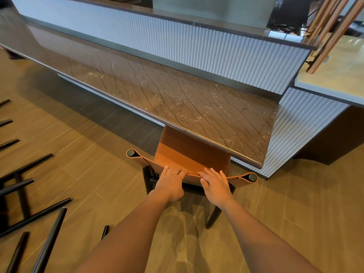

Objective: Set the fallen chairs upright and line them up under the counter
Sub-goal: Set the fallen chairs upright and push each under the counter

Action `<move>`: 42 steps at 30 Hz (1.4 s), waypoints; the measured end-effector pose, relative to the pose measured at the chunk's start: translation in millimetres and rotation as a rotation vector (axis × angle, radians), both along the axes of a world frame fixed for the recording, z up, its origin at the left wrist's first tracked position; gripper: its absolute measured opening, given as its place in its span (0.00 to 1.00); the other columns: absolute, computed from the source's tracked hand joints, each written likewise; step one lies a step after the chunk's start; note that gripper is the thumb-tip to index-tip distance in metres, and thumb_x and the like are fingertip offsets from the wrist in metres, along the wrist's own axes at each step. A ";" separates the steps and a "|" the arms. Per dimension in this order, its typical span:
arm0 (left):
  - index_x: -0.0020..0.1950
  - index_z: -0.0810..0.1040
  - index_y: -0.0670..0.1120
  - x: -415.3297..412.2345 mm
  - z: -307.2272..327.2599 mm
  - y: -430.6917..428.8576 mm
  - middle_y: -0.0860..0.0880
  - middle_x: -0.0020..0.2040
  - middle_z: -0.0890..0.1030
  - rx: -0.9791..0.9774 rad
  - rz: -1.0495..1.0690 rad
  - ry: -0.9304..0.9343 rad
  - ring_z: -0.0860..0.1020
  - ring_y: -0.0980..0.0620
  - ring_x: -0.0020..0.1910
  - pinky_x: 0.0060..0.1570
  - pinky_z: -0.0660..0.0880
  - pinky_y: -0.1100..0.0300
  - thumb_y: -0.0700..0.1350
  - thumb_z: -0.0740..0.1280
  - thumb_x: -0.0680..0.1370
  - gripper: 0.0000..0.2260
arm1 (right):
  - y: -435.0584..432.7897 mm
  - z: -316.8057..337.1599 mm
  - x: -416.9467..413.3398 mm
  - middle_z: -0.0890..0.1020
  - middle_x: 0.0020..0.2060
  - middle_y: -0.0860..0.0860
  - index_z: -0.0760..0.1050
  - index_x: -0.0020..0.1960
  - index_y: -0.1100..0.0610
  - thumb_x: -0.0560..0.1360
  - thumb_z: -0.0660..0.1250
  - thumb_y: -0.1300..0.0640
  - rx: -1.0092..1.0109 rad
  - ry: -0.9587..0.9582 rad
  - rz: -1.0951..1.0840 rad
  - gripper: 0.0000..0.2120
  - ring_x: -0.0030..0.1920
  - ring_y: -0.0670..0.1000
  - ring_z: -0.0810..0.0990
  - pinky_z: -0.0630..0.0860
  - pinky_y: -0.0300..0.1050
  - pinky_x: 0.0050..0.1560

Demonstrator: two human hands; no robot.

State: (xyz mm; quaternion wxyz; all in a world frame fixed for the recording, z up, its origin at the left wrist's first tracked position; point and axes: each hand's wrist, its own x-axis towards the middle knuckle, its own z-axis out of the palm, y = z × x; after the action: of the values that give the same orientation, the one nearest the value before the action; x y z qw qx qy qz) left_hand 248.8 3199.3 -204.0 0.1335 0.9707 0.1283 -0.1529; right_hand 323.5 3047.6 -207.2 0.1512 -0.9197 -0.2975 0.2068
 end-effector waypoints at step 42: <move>0.65 0.69 0.40 30.4 -8.2 104.2 0.36 0.65 0.74 -1.696 1.481 -0.219 0.75 0.35 0.61 0.58 0.73 0.40 0.42 0.63 0.79 0.15 | 1.8 -7.8 53.4 0.75 0.63 0.63 0.70 0.63 0.60 0.79 0.65 0.56 1.148 1.089 -1.565 0.15 0.61 0.65 0.76 0.75 0.64 0.54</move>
State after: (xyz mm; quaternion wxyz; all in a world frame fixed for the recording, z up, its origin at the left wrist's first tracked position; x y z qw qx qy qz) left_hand 279.2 3303.5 -212.2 0.8171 0.2600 0.5144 0.0122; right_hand 376.9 3049.4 -215.0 0.7533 -0.4336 0.4192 0.2623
